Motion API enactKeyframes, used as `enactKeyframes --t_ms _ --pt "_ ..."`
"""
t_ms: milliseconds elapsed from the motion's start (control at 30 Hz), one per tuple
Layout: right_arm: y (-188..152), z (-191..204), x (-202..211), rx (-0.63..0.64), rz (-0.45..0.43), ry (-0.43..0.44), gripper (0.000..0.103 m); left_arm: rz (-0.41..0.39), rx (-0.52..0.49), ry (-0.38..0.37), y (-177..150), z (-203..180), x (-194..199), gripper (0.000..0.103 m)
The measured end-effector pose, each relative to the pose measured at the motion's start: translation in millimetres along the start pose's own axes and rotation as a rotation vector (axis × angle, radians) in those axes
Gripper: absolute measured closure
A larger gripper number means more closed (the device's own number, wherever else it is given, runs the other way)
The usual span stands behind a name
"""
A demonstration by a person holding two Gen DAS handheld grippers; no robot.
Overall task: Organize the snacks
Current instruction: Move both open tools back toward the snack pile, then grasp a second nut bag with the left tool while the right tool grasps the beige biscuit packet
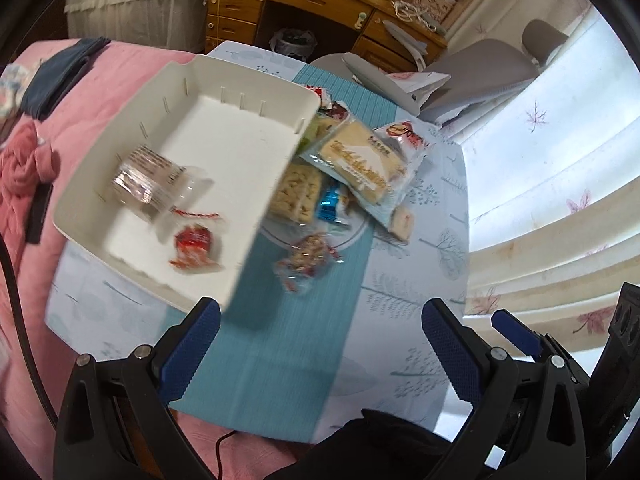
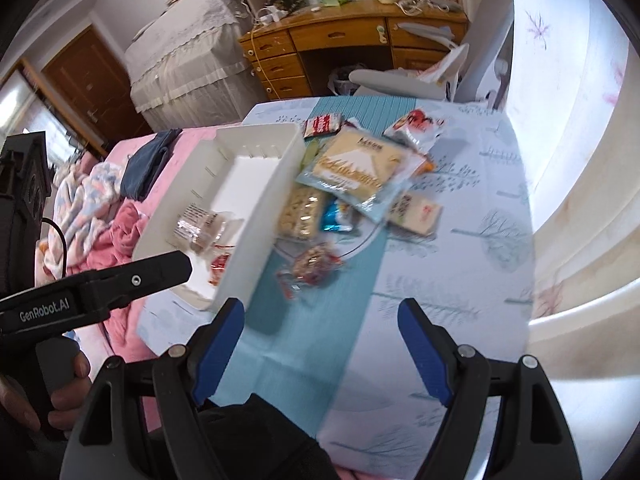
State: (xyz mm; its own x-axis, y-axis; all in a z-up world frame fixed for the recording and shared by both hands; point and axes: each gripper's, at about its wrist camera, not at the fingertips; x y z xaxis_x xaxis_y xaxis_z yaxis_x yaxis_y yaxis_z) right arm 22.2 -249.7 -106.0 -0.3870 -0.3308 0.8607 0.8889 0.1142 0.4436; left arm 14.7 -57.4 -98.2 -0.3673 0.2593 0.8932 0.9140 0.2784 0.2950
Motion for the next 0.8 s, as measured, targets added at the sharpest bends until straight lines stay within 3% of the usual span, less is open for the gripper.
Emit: enactKeyframes --t_ms 367,800 --pt "9 -50 -7 0.046 -0.029 -0.027 0.023 0.017 0.108 0.016 -10 -22 -43 0.003" --pt "33 -76 -55 0.180 -0.083 -0.093 0.023 0.081 0.047 0.202 -3 -30 -133 0.007"
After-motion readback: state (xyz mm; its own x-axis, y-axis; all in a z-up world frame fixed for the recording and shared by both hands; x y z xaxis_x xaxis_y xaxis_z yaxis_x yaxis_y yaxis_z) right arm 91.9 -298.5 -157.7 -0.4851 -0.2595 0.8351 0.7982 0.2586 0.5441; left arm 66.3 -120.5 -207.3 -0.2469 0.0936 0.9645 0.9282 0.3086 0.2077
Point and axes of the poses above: each gripper's, at about its wrist camera, not at the fingertips, and x roughly against the way its jaws point, z to its left, y to its top, and after that the axes turned 1 degree about z, right-handed
